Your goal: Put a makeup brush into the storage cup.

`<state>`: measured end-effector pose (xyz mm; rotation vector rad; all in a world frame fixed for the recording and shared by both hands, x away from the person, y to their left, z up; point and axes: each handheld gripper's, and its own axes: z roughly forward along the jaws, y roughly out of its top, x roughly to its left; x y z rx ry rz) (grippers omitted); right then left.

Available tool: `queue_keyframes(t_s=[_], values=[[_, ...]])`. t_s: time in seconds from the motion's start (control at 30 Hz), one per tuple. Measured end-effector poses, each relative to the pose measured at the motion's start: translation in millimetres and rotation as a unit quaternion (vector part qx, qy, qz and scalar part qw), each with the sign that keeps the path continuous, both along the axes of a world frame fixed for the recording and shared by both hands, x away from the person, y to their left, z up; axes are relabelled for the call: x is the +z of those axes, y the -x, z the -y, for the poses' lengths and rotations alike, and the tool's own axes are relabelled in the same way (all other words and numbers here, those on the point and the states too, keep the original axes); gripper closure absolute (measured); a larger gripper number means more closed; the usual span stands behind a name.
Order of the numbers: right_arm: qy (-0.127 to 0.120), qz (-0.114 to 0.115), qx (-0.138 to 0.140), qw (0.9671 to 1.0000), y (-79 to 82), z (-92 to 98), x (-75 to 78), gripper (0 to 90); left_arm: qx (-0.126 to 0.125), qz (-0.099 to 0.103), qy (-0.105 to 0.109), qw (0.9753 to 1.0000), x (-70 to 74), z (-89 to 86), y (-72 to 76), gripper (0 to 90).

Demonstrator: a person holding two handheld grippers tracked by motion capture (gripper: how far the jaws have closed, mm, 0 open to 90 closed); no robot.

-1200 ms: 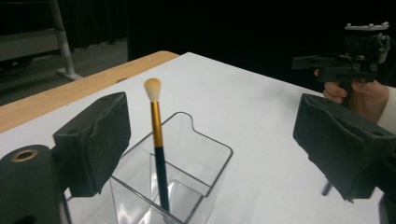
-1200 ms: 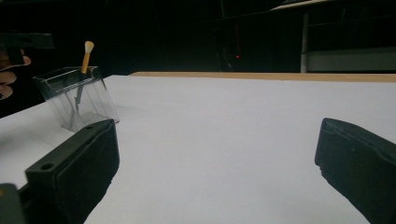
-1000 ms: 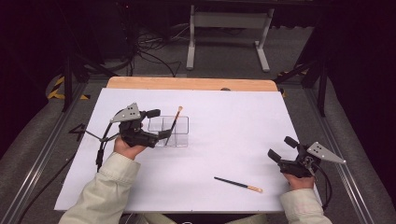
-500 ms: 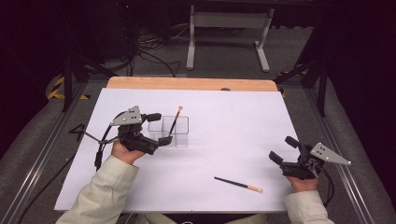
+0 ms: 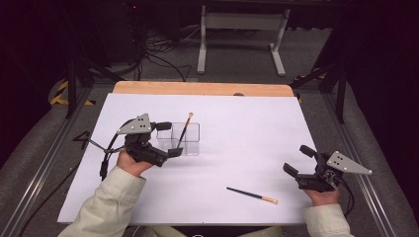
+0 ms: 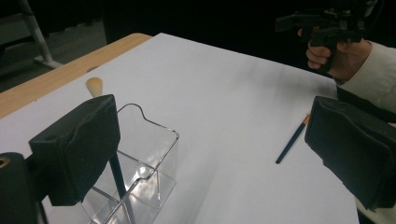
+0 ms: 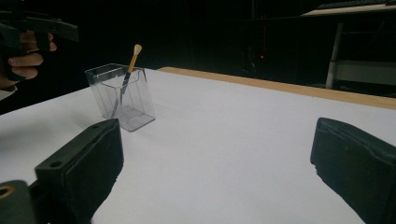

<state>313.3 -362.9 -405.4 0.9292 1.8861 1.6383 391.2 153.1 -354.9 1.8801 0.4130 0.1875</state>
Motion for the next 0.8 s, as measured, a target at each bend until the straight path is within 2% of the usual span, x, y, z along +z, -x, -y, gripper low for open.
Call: queue_keyframes(t_s=[0.13, 0.23, 0.3, 0.37, 0.57, 0.8], values=[[0.015, -0.003, 0.014, 0.9998, 1.8, -3.6, 8.6, 5.8, -0.002, -0.002, -0.001, 1.0000, 1.3, -0.7, 2.4, 4.1], [0.036, -0.005, 0.022, 0.9991, 3.5, -7.1, 12.8, 8.7, -0.003, -0.007, -0.001, 1.0000, 1.3, -0.2, 3.6, 4.0], [0.059, -0.019, 0.034, 0.9975, 3.7, -10.9, 16.1, 9.6, -0.005, -0.008, -0.004, 0.9999, 1.5, -0.2, 3.9, 3.9], [0.075, -0.017, 0.040, 0.9963, 5.0, -14.4, 18.5, 11.3, -0.006, -0.009, -0.005, 0.9999, 1.3, -0.2, 3.5, 3.9], [0.101, -0.035, 0.052, 0.9929, 5.3, -23.8, 26.1, 10.1, -0.007, -0.011, -0.008, 0.9999, 1.5, -1.0, 3.8, 3.9], [0.137, -0.035, 0.061, 0.9881, 6.5, -31.5, 35.9, 9.7, -0.002, -0.009, -0.010, 0.9999, 2.0, -1.7, 5.5, 3.9]])
